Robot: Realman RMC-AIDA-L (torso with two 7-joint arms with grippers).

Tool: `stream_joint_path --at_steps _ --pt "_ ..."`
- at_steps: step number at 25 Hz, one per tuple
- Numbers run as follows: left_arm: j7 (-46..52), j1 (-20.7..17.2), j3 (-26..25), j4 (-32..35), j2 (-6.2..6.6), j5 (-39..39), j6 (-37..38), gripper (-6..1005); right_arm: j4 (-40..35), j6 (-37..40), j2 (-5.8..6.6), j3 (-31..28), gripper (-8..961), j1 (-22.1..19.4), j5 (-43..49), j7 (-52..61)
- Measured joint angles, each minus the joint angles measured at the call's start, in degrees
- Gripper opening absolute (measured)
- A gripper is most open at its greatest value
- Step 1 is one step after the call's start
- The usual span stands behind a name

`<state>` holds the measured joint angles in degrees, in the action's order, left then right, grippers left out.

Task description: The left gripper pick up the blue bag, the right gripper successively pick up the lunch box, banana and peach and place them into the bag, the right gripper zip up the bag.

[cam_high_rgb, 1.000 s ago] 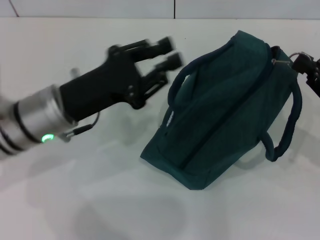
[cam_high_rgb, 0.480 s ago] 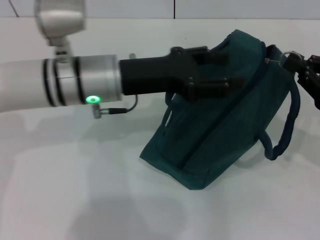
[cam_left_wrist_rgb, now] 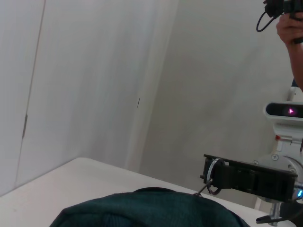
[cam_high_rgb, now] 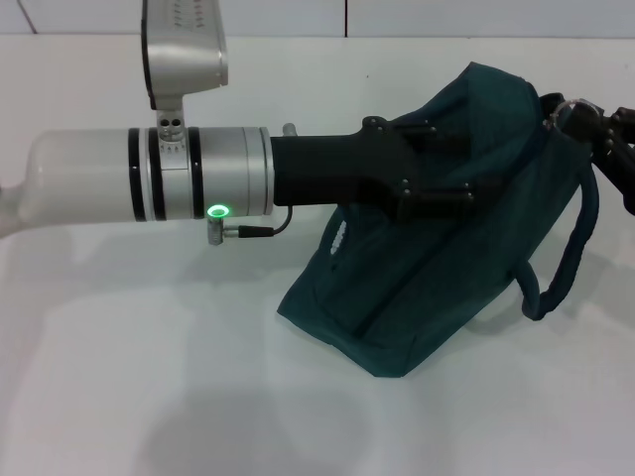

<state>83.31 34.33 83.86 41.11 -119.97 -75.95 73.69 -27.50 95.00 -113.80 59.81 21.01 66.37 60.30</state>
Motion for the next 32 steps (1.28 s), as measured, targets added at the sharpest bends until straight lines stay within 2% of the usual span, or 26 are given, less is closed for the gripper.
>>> stream_joint_path --at_steps 4,9,15,23,28,32 --pt "-1.8 -0.3 0.1 -0.1 -0.10 1.0 -0.2 708 0.1 0.0 -0.06 -0.1 21 0.0 0.0 0.0" --pt "-6.2 -1.5 0.3 -0.3 -0.08 3.6 0.1 605 0.2 0.0 -0.05 -0.2 22 -0.4 0.0 0.0" --pt "-11.3 -2.9 3.0 -0.4 -0.06 6.9 0.3 334 0.1 0.0 -0.02 -0.2 24 -0.6 -0.2 0.0" --pt "-13.5 -3.1 4.4 -0.4 -0.09 7.7 0.4 269 0.1 0.4 -0.01 -0.1 26 -0.6 -0.2 0.0" --pt "-17.3 -3.6 4.4 -0.5 0.06 8.0 3.5 114 0.2 2.4 -0.07 0.7 27 -0.2 0.0 0.3" --pt "-21.3 -4.8 2.6 -0.5 0.29 7.8 6.0 76 -0.1 5.2 -0.24 0.9 28 -0.4 0.4 0.9"
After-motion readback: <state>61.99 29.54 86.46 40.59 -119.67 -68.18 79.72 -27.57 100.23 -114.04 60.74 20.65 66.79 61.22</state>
